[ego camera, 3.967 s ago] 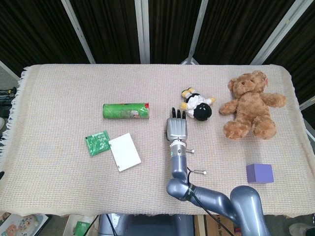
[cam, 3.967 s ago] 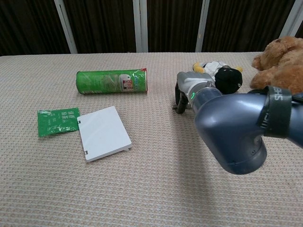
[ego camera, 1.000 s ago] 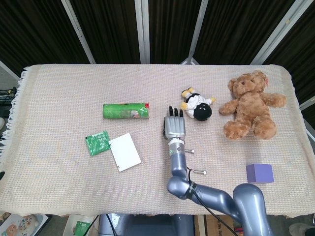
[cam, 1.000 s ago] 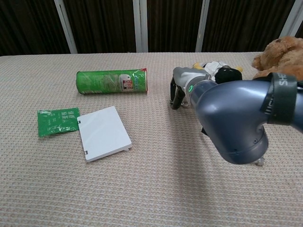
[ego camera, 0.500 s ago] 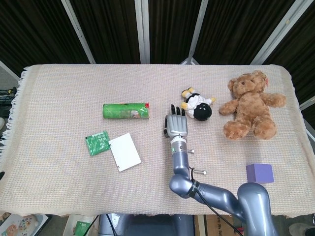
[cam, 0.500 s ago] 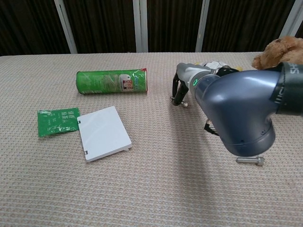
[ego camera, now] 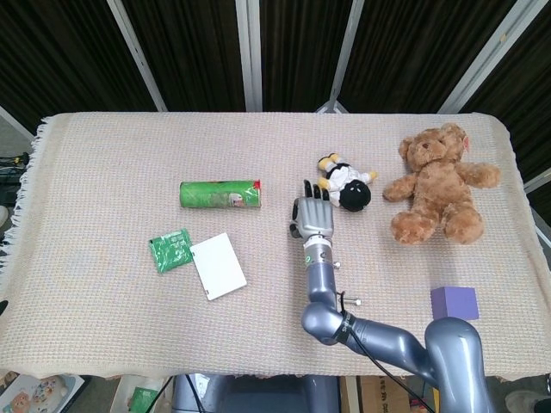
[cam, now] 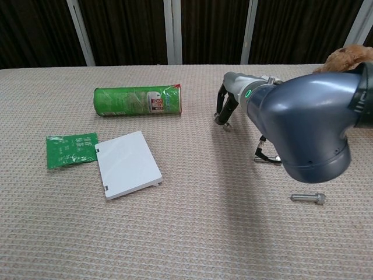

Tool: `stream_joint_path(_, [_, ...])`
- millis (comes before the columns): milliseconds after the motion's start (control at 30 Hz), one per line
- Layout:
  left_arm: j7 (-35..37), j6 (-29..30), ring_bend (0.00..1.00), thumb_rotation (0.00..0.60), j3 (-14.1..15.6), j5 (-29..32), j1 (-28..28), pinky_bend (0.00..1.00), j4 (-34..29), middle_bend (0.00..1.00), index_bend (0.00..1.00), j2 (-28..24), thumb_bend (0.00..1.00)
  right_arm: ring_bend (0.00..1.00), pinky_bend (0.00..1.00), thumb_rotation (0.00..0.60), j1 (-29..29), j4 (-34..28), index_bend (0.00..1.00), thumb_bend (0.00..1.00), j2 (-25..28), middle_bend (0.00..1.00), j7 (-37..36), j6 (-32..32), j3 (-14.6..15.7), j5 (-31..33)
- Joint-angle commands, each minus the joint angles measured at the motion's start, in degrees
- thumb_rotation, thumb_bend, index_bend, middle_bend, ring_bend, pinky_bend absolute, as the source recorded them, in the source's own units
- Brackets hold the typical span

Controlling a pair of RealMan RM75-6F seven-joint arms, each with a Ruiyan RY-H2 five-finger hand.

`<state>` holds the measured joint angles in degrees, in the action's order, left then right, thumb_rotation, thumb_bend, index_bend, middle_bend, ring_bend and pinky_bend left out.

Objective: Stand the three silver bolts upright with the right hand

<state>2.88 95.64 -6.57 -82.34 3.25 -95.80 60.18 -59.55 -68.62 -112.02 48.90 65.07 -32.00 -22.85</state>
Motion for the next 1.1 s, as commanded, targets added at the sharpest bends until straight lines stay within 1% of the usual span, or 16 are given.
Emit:
stream_joint_path(33, [-0.1, 0.1, 0.00, 0.600, 0.0, 0.0, 0.0, 0.17, 0.0, 0.05, 0.17, 0.0, 0.12, 0.04, 0.09, 0.600, 0.2, -0.5, 0.61, 0.36, 0.5, 0.03, -0.3, 0.0, -0.1, 0.5])
stream_joint_path(133, [-0.1, 0.1, 0.00, 0.600, 0.0, 0.0, 0.0, 0.17, 0.0, 0.05, 0.17, 0.0, 0.12, 0.04, 0.09, 0.600, 0.4, -1.2, 0.61, 0.37, 1.0, 0.03, -0.6, -0.2, -0.2, 1.2])
stream_joint_path(267, [-0.2, 0.1, 0.00, 0.600, 0.0, 0.0, 0.1, 0.17, -0.1, 0.05, 0.17, 0.1, 0.12, 0.04, 0.09, 0.600, 0.7, -2.3, 0.61, 0.38, 1.9, 0.03, -1.1, -0.6, -0.2, 2.1])
stream_joint_path(1100, [-0.6, 0.2, 0.00, 0.600, -0.1, 0.0, 0.1, 0.17, -0.2, 0.05, 0.17, 0.2, 0.12, 0.04, 0.09, 0.600, 0.3, -3.0, 0.61, 0.38, 3.9, 0.03, -2.6, -1.0, 1.0, 4.5])
